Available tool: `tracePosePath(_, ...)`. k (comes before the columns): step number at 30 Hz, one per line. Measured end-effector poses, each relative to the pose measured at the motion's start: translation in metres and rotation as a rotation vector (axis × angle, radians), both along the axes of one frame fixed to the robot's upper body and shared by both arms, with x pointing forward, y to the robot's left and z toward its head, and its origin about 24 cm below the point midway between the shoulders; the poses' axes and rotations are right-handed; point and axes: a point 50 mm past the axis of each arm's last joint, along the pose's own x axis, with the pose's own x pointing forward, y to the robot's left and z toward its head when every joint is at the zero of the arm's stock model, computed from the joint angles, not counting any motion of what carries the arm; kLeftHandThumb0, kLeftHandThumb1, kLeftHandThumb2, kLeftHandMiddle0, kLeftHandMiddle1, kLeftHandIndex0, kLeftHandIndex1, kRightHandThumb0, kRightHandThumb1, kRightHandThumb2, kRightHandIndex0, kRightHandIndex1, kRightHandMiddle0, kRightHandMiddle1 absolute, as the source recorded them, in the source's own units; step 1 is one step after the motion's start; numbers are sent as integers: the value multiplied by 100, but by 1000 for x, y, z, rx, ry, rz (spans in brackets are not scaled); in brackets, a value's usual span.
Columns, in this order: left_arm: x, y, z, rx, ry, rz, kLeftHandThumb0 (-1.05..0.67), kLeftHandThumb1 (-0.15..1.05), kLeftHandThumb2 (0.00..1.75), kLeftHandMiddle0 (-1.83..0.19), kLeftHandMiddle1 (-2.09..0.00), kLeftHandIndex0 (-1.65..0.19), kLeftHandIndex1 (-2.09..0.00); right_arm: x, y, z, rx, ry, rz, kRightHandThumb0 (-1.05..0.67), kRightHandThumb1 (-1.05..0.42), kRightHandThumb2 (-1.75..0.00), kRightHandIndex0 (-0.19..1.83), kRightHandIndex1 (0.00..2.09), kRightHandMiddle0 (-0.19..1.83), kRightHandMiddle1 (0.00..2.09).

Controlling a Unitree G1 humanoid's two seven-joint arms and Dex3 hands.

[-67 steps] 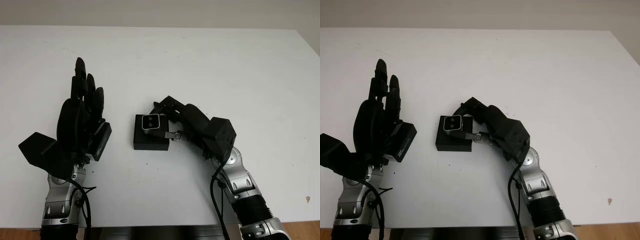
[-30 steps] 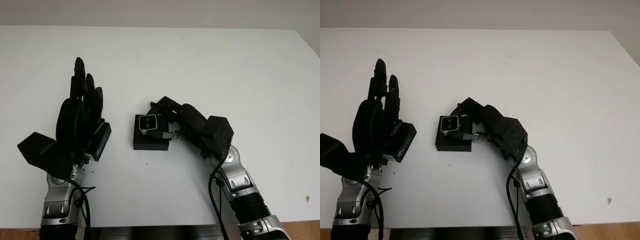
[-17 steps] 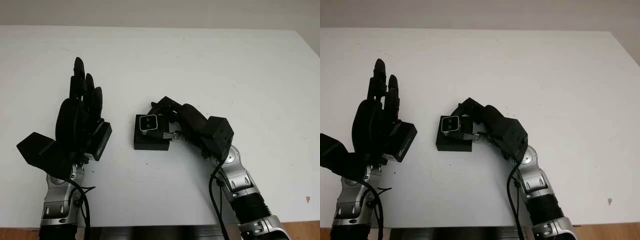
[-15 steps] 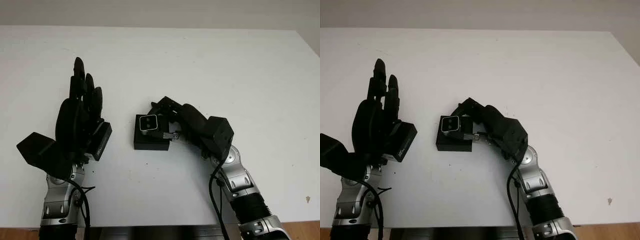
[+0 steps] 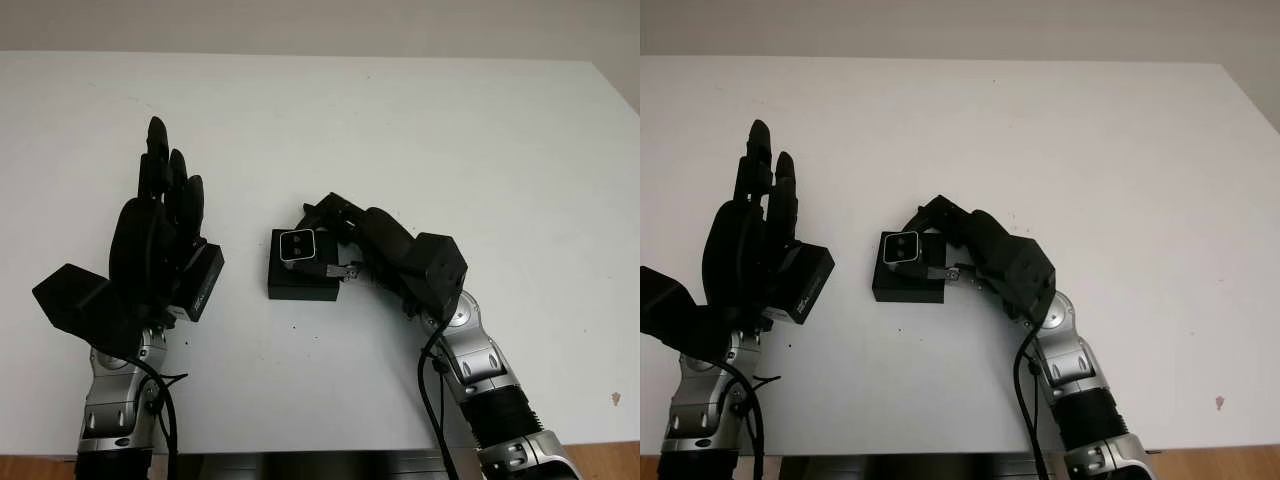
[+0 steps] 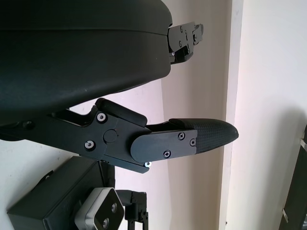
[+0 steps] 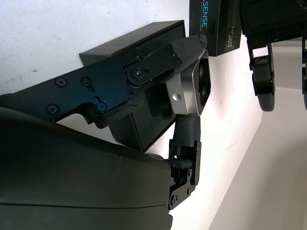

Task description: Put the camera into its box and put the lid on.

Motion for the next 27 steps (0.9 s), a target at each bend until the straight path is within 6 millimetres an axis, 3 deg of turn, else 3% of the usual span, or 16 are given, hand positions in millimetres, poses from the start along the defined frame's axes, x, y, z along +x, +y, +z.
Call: tracePosePath(27, 0, 1, 0, -2, -2, 2, -73, 105, 51, 19, 0, 19, 0, 2, -10, 1, -24, -16, -38, -54, -98, -5, 29, 7, 32, 169)
